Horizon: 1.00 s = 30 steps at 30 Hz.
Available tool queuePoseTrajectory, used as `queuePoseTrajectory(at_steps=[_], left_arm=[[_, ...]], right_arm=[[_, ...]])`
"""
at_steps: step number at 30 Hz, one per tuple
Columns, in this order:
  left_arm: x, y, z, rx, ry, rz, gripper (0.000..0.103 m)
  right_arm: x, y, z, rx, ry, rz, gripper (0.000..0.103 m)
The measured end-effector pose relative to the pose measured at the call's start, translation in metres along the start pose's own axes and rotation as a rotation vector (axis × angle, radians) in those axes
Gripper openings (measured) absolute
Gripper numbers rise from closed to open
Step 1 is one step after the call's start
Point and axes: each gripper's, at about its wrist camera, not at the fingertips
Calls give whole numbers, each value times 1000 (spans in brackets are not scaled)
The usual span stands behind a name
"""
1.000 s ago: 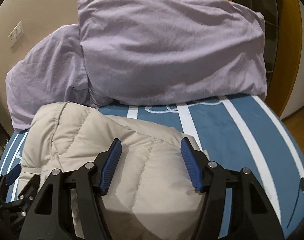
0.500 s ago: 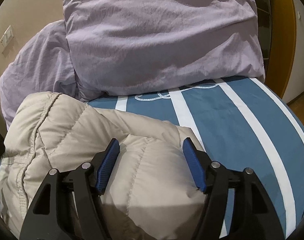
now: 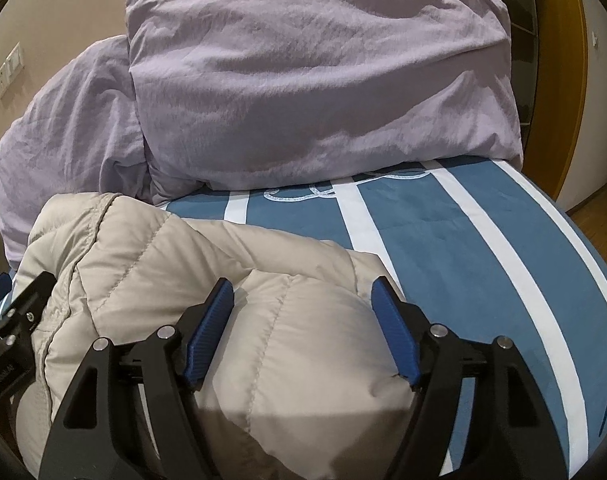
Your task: Fold large clothes
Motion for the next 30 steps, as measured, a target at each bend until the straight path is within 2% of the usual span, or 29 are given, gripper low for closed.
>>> queuePoseTrajectory(at_steps=[4,18,21,23,30], left_arm=[[-4,4,-1,6,-16,9,101],[-12,5,-6,25,1,-23,101],[-13,6,-6,26,2,-23,101],[-12,6,-7,28,4,-24,101],[-14,7,-8,34,8,-27,101]], right_arm=[[-1,0,-1,3,5,-1,74],[-4,-1,-5,14,35,-18,77],[-4,-1,-5,16,48,-21,82],[-5,-2,-4,3,75,-33,91],[-7,-2,-2,-6,68,-43,91]])
Point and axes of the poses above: each gripper's, at about its wrist camera, not at the fingertips, and x roughly against the way its jaws point, z to its right, y to its underside, and after that the axes turned 9 degrees about x, right-handed
